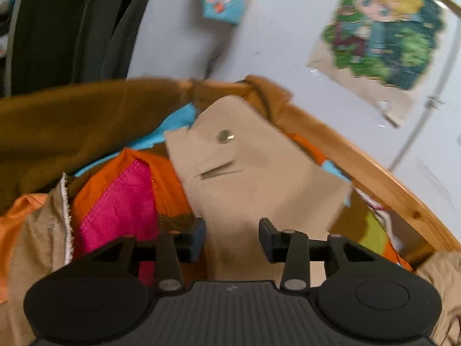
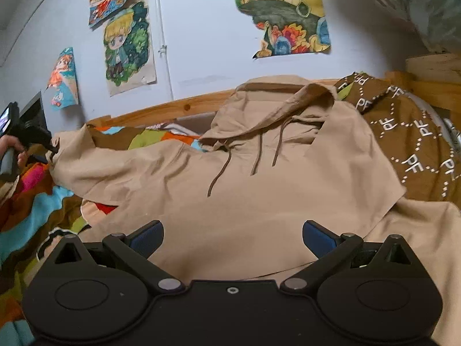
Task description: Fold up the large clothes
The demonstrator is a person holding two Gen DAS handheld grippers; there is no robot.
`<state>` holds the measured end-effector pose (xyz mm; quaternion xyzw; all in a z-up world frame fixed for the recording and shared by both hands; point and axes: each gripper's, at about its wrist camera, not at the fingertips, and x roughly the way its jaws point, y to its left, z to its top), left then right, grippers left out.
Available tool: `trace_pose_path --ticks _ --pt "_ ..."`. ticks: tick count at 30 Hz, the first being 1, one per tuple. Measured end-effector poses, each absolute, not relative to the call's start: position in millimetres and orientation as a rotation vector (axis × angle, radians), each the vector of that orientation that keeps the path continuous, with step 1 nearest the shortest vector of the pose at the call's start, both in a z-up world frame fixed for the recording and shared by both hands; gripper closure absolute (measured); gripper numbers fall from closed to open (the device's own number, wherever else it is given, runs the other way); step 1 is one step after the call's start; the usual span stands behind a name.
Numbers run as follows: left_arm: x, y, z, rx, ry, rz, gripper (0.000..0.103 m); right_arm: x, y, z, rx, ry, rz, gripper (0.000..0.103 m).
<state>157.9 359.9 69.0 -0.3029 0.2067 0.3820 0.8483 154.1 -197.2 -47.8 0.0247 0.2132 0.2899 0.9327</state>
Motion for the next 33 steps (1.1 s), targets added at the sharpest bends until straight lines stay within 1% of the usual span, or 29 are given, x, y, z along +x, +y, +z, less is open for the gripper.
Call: trace_pose_path --ticks 1,2,3,4,9,14,18,21,26,30,32,33 --pt "160 366 65 -0.656 0.438 0.815 0.061 156 -196 -51 0.046 0.443 0.592 0.001" --pt "164 372 63 -0.674 0.439 0.817 0.066 158 -194 -54 0.043 0.451 0.589 0.001" --pt "165 375 59 -0.693 0.433 0.805 0.087 160 -194 -57 0.043 0.462 0.588 0.001" --pt "166 376 59 -0.697 0.428 0.799 0.102 161 -194 -58 0.043 0.469 0.585 0.001" --pt "154 342 79 -0.589 0.282 0.765 0.103 160 -201 -54 0.057 0.449 0.561 0.001" --pt "153 254 121 -0.282 0.176 0.564 0.103 161 -210 -43 0.1 0.428 0.531 0.001" --pt "168 182 141 -0.16 0.174 0.338 0.103 162 -219 -30 0.129 0.404 0.496 0.001" --pt "182 131 141 -0.078 0.199 0.156 0.103 164 -228 -22 0.126 0.372 0.453 0.001" --pt "209 58 105 -0.015 0.318 -0.08 0.103 175 -247 -14 0.147 0.342 0.37 0.001" --pt "214 13 49 -0.009 0.473 -0.237 0.103 186 -261 -18 0.191 0.367 0.329 0.001" --pt "207 -3 20 -0.003 0.559 -0.308 0.101 189 -264 -20 0.214 0.389 0.327 0.001" --pt "203 -6 10 -0.002 0.592 -0.332 0.099 191 -266 -22 0.225 0.4 0.328 0.001"
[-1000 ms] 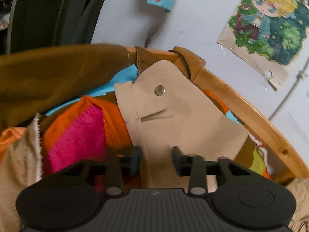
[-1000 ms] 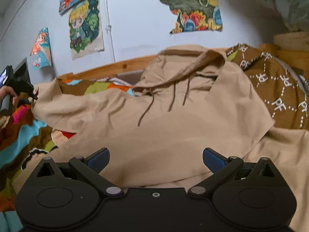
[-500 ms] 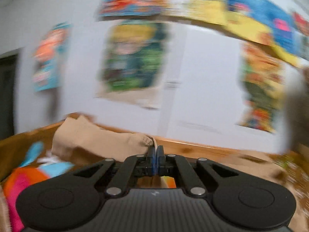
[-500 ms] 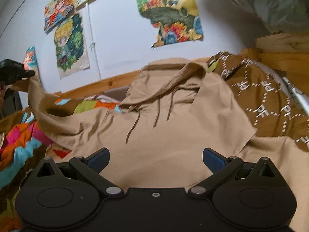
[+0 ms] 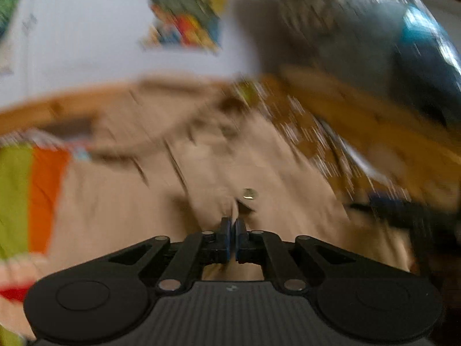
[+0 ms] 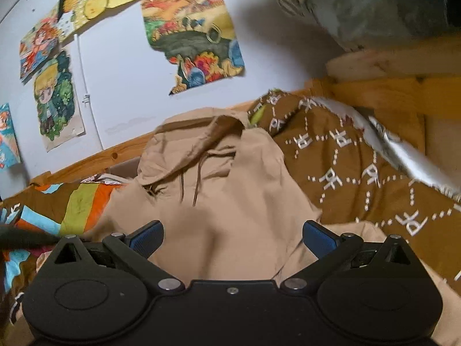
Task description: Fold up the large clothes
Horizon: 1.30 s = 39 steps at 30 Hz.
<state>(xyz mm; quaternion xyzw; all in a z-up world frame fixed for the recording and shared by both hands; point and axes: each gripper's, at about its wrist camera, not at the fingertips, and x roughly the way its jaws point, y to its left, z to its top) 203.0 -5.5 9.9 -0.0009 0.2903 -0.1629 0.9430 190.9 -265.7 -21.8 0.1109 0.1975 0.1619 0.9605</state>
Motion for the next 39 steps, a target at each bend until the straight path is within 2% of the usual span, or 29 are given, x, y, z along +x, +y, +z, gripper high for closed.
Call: trace_pose_path --ticks 3,6,9,11,12,13,15,21,23,25,26,27,28,29,30,31,33,35,39 --pt "180 -8 -15 -0.024 0.663 -0.395 0.095 194 -267 -26 0.248 0.428 0.345 0.001" --pt "160 5 -24 -0.056 0.714 -0.432 0.079 195 -265 -29 0.266 0.446 0.362 0.001" --pt "151 21 -24 -0.104 0.754 -0.44 0.077 196 -265 -31 0.282 0.472 0.368 0.001" --pt "144 35 -22 -0.123 0.77 -0.434 0.069 198 -264 -33 0.274 0.507 0.364 0.001" --pt "141 42 -18 -0.128 0.768 -0.412 0.058 200 -262 -35 0.256 0.539 0.356 0.001" --pt "139 50 -16 -0.134 0.762 -0.376 0.053 202 -262 -37 0.24 0.565 0.351 0.001" --pt "141 68 -13 -0.167 0.753 -0.298 0.053 207 -257 -42 0.191 0.634 0.359 0.002" --pt "176 127 -5 -0.211 0.684 0.07 0.051 205 -223 -60 -0.103 0.796 0.483 0.027" --pt "195 148 -7 -0.263 0.676 0.132 0.051 202 -215 -68 -0.178 0.813 0.492 0.036" --pt "214 160 -11 -0.291 0.682 0.151 0.051 197 -208 -73 -0.256 0.805 0.497 0.037" --pt "221 163 -14 -0.295 0.688 0.151 0.051 195 -206 -74 -0.278 0.798 0.507 0.045" --pt "229 165 -17 -0.3 0.699 0.148 0.051 193 -205 -75 -0.286 0.795 0.522 0.052" --pt "236 166 -20 -0.31 0.708 0.147 0.054 192 -204 -76 -0.282 0.796 0.547 0.075" --pt "241 168 -24 -0.327 0.719 0.145 0.057 191 -203 -77 -0.281 0.806 0.57 0.093" --pt "243 169 -28 -0.336 0.727 0.144 0.066 190 -201 -78 -0.295 0.808 0.572 0.093" --pt "243 169 -31 -0.335 0.732 0.153 0.079 186 -198 -79 -0.33 0.79 0.577 0.1" --pt "245 168 -35 -0.323 0.732 0.179 0.097 180 -196 -76 -0.373 0.74 0.575 0.103" --pt "239 163 -31 -0.29 0.682 0.217 0.102 176 -194 -69 -0.416 0.658 0.55 0.103" --pt "223 157 -17 -0.307 0.546 0.218 0.102 170 -184 -48 -0.604 0.353 0.424 0.103"
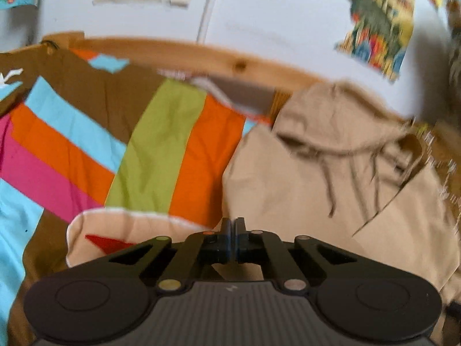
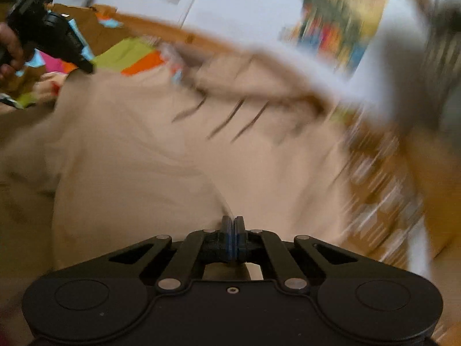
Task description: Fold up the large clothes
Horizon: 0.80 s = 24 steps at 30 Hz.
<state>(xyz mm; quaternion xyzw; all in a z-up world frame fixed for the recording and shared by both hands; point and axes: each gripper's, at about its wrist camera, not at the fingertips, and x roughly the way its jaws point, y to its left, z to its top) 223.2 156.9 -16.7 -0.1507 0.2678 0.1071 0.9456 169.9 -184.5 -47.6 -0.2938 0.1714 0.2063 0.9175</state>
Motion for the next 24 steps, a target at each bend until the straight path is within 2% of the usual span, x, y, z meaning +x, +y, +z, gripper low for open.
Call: trace_pose_path --ticks 4,7,9,11,12,13,16,18,21,22,23,24 --pt "227 147 -25 -0.248 0.562 0.224 0.102 194 -191 -47 -0.629 0.208 0.303 0.101" --pt "240 144 -39 -0.238 0.647 0.242 0.098 210 -192 -72 -0.685 0.247 0.253 0.08" --pt "242 144 -44 -0.255 0.672 0.244 0.092 213 -194 -74 -0.653 0.293 0.273 0.075" --pt "236 143 -40 -0.265 0.647 0.241 0.071 203 -192 -65 -0.617 0.275 0.309 0.057" --pt "232 140 -37 -0.255 0.626 0.251 0.048 196 -190 -60 -0.598 0.262 0.345 0.054" --pt "226 137 -33 -0.24 0.594 0.262 0.041 188 -188 -56 -0.575 0.258 0.397 0.049" --pt "210 125 -23 -0.212 0.536 0.214 0.041 172 -177 -53 -0.531 0.304 0.582 0.041" --pt "207 113 -22 -0.187 0.545 0.169 0.041 164 -171 -59 -0.576 0.354 0.649 0.045" --pt "215 99 -27 -0.122 0.594 0.139 0.041 165 -162 -75 -0.672 0.473 0.679 0.061" --pt "219 98 -30 -0.116 0.607 0.141 0.041 166 -162 -82 -0.711 0.491 0.655 0.087" --pt "226 99 -33 -0.115 0.631 0.147 0.041 166 -161 -86 -0.75 0.498 0.632 0.103" --pt "232 100 -38 -0.117 0.657 0.161 0.042 167 -162 -87 -0.784 0.504 0.633 0.103"
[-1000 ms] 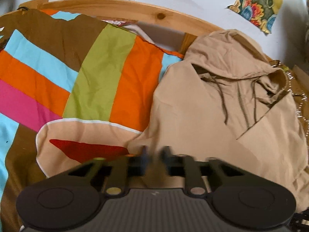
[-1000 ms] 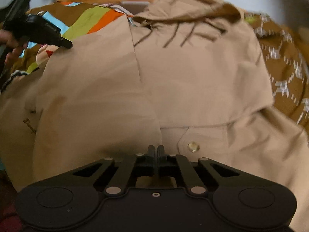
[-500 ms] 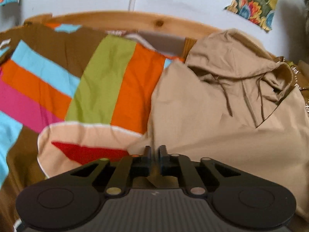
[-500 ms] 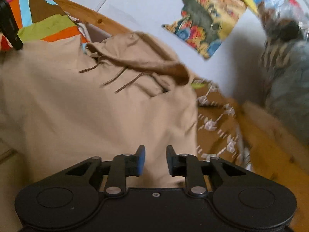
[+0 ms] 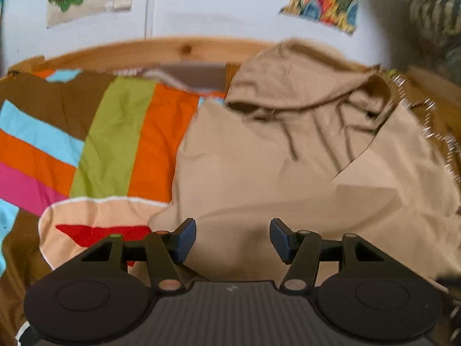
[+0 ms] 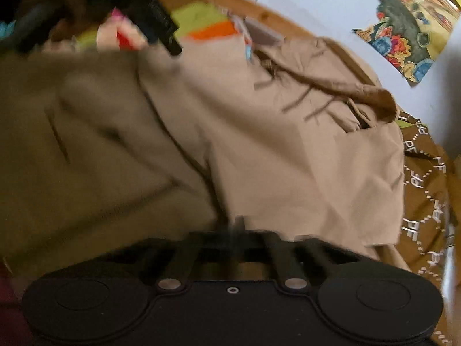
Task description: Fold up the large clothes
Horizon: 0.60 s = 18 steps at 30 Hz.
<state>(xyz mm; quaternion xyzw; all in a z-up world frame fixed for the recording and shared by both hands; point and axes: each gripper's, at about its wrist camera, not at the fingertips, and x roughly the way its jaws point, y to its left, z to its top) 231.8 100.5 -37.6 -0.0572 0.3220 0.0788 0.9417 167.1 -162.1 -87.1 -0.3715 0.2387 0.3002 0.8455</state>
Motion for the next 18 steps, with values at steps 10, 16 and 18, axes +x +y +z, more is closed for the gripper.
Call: trace_pose_path --ticks 10,16,18 --pt "258 120 -57 -0.2 0.8 0.221 0.069 152 -180 -78 -0.84 0.566 0.712 0.082" --pt "216 97 -33 -0.213 0.656 0.071 0.044 174 -208 -34 -0.529 0.515 0.611 0.057" --pt "205 83 -33 -0.203 0.652 -0.002 0.042 183 -214 -38 -0.47 0.542 0.567 0.057"
